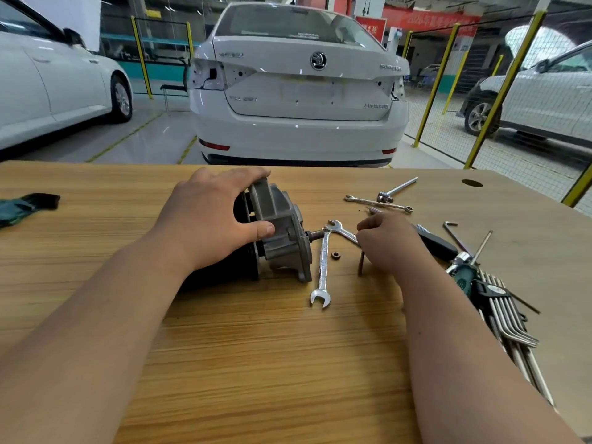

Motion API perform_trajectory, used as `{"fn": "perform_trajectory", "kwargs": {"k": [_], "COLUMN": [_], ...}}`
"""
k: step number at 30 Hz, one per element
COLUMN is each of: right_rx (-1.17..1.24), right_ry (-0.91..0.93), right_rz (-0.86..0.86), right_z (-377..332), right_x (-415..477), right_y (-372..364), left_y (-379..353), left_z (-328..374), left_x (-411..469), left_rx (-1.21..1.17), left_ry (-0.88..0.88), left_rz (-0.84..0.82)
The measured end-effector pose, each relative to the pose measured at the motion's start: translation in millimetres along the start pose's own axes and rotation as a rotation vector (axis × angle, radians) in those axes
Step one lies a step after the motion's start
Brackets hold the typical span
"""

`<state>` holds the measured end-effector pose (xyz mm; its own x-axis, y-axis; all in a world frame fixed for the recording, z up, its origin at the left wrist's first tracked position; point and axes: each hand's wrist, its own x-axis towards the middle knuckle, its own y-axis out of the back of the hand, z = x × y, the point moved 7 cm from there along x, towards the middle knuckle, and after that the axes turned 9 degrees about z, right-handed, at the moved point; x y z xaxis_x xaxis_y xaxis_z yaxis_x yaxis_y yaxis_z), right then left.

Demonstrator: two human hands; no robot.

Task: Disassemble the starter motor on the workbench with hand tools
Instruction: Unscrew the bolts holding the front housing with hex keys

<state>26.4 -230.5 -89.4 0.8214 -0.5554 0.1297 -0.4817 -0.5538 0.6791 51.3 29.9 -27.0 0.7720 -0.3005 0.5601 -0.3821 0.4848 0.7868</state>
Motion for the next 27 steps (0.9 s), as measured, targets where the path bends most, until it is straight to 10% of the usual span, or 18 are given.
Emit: {"fn": "perform_trajectory", "kwargs": {"k": [9,16,27], "right_rx": [0.237,0.26,0.551], "right_ry": [0.207,0.535,0.365], "right_rz": [0.139,-0.345,-0.385], "right_z": [-27.6,-72.6,-58.2], "right_x": [-15.7,-51.0,-30.4], "right_y": [6.9,-35.0,-19.3], "left_y": [3.0,9.2,15.0], "left_z": [2.6,10.1,-7.7], "left_x": [-1.2,-9.5,-11.0], "left_rx": [-0.027,-0.084,-0.177], "left_ry": [-0.029,-0.164,-0.111], "left_rz": [0.028,0.093,0.267]}}
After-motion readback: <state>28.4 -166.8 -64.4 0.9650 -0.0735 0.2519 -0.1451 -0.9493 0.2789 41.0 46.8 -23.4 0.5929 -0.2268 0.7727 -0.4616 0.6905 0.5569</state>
